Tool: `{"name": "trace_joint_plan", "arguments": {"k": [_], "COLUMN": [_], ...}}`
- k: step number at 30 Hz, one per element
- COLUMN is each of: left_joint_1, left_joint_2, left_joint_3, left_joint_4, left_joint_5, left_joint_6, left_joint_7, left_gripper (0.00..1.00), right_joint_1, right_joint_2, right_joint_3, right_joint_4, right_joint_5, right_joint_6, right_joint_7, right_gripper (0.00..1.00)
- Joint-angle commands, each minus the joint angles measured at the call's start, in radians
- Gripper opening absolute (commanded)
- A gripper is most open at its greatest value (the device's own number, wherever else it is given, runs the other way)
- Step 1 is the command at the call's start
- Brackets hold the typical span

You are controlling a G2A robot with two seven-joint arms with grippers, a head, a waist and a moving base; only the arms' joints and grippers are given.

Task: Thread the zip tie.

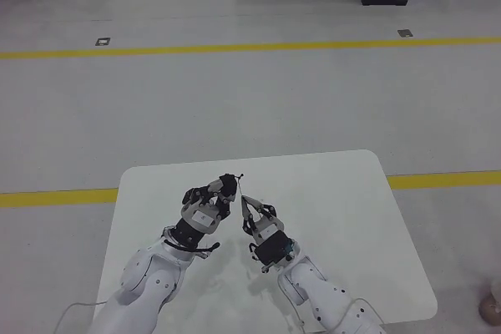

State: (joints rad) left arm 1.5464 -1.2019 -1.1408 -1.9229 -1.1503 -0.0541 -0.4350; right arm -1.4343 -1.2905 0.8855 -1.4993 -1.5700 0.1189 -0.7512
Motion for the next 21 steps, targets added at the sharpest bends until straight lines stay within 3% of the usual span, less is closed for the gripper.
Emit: {"name": "trace_joint_plan", "arguments": {"k": [1, 2, 11, 16, 19, 21], "left_joint_1": [0.001, 0.001, 0.006, 0.026, 0.040, 0.040], "left_joint_2": [0.000, -0.001, -0.001, -0.001, -0.002, -0.002], "left_joint_3": [0.000, -0.001, -0.023, -0.039, -0.042, -0.042], "left_joint_4": [0.003, 0.004, 0.014, 0.052, 0.093, 0.093], "left_joint_5": [0.006, 0.010, 0.034, 0.040, 0.057, 0.057], "left_joint_6": [-0.002, -0.004, -0.028, -0.039, -0.053, -0.053], "left_joint_7": [0.001, 0.002, 0.013, 0.066, 0.106, 0.106], "left_gripper": [0.00, 0.00, 0.00, 0.00, 0.00, 0.00], "right_joint_1": [-0.001, -0.005, -0.068, -0.133, -0.136, -0.136], "right_joint_2": [0.001, 0.001, 0.017, 0.030, 0.031, 0.031], "right_joint_3": [0.001, 0.003, 0.076, 0.157, 0.162, 0.162], "right_joint_4": [-0.003, -0.008, -0.043, -0.071, -0.071, -0.071], "right_joint_5": [0.000, 0.000, 0.018, 0.120, 0.125, 0.125], "right_joint_6": [0.004, 0.009, 0.029, -0.028, -0.029, -0.029], "right_joint_7": [0.001, 0.002, -0.028, -0.047, -0.046, -0.046], "right_gripper": [0.42, 1.00, 1.00, 1.00, 1.00, 1.00]}}
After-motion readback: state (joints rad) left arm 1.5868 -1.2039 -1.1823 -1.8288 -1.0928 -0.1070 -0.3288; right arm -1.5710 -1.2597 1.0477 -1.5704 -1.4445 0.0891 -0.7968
